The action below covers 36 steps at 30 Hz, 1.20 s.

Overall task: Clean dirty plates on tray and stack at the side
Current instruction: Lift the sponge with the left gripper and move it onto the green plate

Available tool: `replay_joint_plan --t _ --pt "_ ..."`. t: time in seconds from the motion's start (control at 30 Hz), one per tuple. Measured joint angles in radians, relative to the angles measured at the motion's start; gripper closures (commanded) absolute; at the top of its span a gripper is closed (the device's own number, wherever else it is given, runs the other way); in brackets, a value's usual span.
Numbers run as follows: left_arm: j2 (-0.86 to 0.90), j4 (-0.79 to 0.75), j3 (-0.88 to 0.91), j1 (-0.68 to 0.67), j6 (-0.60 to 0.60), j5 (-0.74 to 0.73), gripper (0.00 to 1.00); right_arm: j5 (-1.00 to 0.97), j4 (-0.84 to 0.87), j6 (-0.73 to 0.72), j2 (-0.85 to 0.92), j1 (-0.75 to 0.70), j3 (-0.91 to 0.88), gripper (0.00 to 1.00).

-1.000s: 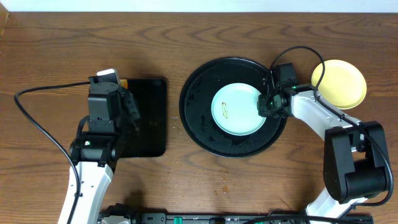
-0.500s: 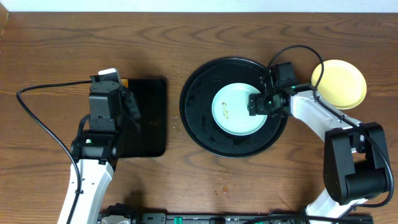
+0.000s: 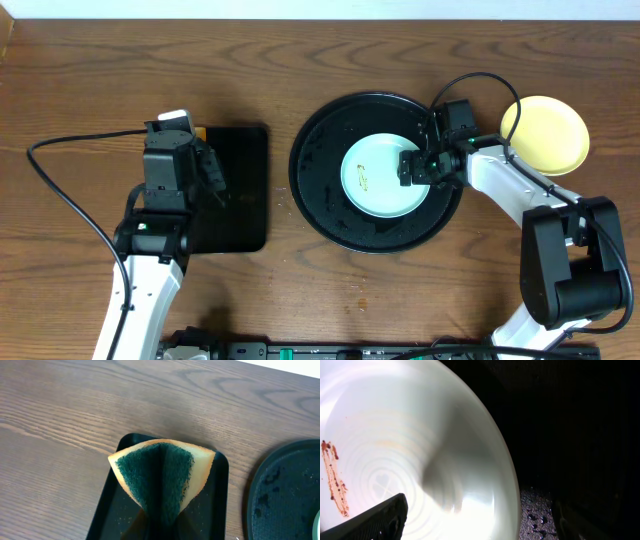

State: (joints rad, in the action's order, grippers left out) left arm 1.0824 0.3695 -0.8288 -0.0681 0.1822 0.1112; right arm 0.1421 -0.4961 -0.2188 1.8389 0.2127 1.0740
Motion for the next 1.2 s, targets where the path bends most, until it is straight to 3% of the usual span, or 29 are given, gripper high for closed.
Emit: replay_joint_plan --t 0.13,0.17,0.23,0.3,0.4,0.63,0.9,1.2 --pt "0.031 0.000 0.000 0.000 0.000 0.000 0.93 -0.001 0.000 0.001 0.000 0.000 0.000 0.15" --pt "0.041 0.000 0.000 0.000 0.000 0.000 0.92 -0.004 0.000 0.002 0.000 0.000 0.000 0.29" --pt "0.061 0.002 0.000 0.000 0.000 -0.001 0.93 -0.018 0.000 0.004 0.000 0.000 -0.001 0.75" --pt "0.087 0.029 -0.004 0.000 0.000 -0.008 0.93 -0.035 0.000 0.000 0.003 -0.001 -0.005 0.97" --pt "0.153 0.145 -0.054 0.000 0.000 -0.031 0.93 -0.045 0.004 -0.003 0.004 -0.001 -0.008 0.99" --pt "0.378 0.375 -0.406 0.000 -0.001 -0.096 0.93 -0.045 0.011 -0.004 0.003 -0.001 -0.007 0.99" --pt "0.480 0.320 -0.495 -0.039 -0.001 -0.318 0.93 -0.045 0.011 -0.004 0.003 -0.001 -0.007 0.99" --pt "0.589 0.204 -0.504 -0.296 -0.006 -0.432 0.92 -0.045 0.011 -0.004 0.003 -0.001 -0.007 0.99"
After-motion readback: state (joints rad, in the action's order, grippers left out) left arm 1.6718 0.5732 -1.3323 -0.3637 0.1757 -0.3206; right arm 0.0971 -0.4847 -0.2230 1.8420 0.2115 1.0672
